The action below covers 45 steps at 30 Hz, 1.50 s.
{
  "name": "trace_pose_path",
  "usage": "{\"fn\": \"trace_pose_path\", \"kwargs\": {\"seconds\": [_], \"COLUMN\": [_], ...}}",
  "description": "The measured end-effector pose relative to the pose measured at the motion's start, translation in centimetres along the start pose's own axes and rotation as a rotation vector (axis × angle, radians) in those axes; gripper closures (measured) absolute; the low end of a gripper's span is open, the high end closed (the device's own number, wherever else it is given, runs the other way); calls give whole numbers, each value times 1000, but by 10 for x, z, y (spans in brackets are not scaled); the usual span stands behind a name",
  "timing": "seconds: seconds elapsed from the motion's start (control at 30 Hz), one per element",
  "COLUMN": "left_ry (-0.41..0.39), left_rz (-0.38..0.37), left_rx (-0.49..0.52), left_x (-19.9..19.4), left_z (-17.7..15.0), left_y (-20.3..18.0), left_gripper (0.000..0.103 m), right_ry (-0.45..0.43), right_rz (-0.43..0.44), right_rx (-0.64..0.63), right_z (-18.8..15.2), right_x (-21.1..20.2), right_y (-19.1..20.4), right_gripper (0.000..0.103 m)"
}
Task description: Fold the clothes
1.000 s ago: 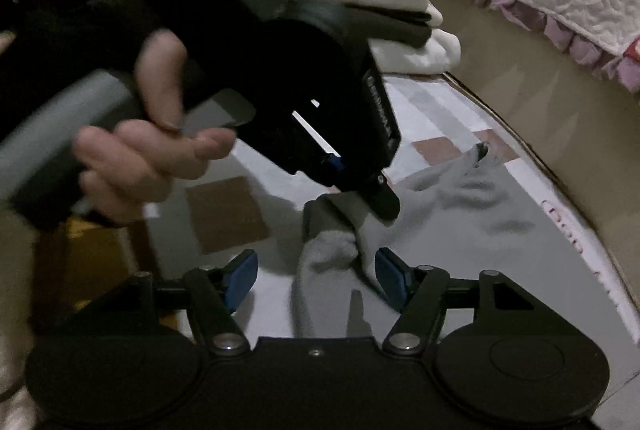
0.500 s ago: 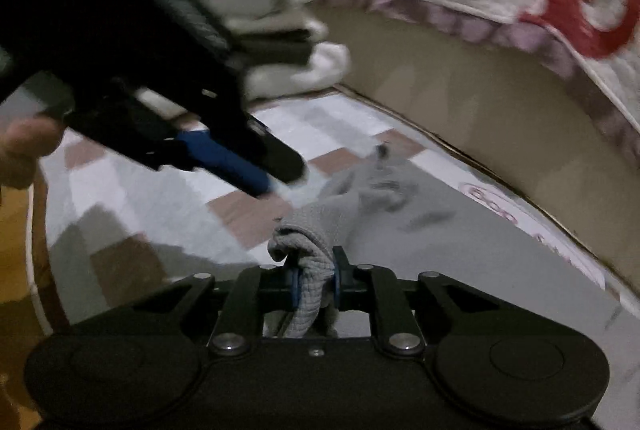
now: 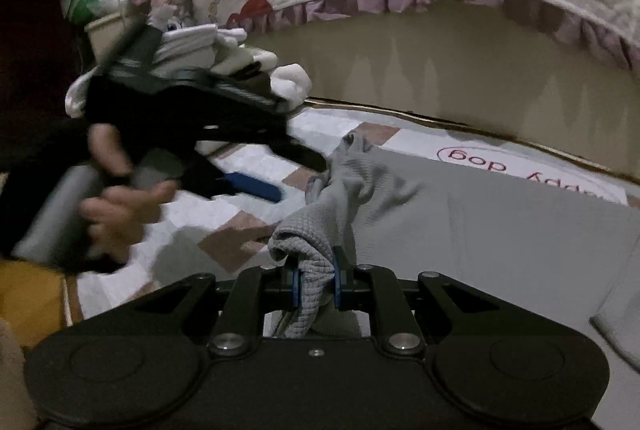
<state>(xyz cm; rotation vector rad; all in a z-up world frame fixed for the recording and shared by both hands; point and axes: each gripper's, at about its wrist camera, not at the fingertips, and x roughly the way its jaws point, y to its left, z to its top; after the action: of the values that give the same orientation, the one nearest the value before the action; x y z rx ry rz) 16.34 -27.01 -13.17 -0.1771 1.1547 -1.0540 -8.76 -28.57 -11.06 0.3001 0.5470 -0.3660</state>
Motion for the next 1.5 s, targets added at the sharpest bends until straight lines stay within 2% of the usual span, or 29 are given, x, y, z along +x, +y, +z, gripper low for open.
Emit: {"fn": "trace_pose_path", "kwargs": {"seconds": [0.07, 0.13, 0.27, 0.33, 0.37, 0.43, 0.5, 0.6, 0.7, 0.77, 0.87, 0.93, 1.03, 1.1, 1.17, 1.4, 1.5], "left_ry": [-37, -24, 59, 84, 97, 114, 92, 57, 25, 37, 125, 195, 278, 306, 312, 324, 358], "left_rz": [7, 19, 94, 113, 117, 114, 86, 34, -46, -102, -181, -178, -144, -111, -87, -88, -93], "left_rx": [-8, 10, 115, 121, 130, 160, 180, 215, 289, 349, 411, 486, 580, 581, 565, 539, 509], "left_x": [12, 27, 53, 60, 61, 59, 50, 36, 27, 31, 59, 92, 141, 172, 191, 200, 216], "left_z": [12, 25, 32, 30, 30, 30, 31, 32, 25, 15, -8, -30, -66, -84, -93, -101, -103], "left_y": [-5, -10, -18, -16, -18, -27, -45, -76, -136, -185, -254, -297, -347, -364, -371, -382, -387], "left_gripper": [44, 44, 45, 56, 80, 84, 87, 88, 88, 88, 89, 90, 90, 90, 91, 91, 90], "right_ry": [-5, -11, -21, -26, -28, -28, -18, -23, -58, -70, -53, -37, 7, 9, 12, -36, -35], "right_rz": [11, 21, 58, 80, 89, 102, 108, 103, 53, 6, -26, -53, -138, -86, -62, -84, -100], "right_rx": [7, 14, 40, 49, 53, 94, 163, 251, 292, 365, 545, 688, 876, 1046, 1113, 1082, 1097], "right_z": [0, -1, -3, -3, -3, 0, 7, 15, 14, 8, -14, -33, -67, -87, -95, -87, -89], "right_x": [0, 1, 4, 5, 5, 2, -5, -29, -68, -96, -137, -159, -174, -173, -170, -194, -197], "right_y": [-3, -6, -12, -14, -16, -23, -33, -51, -74, -97, -152, -193, -242, -264, -270, -273, -278], "right_gripper": [87, 87, 86, 87, 87, 87, 87, 87, 87, 87, 87, 87, 86, 86, 86, 86, 85]}}
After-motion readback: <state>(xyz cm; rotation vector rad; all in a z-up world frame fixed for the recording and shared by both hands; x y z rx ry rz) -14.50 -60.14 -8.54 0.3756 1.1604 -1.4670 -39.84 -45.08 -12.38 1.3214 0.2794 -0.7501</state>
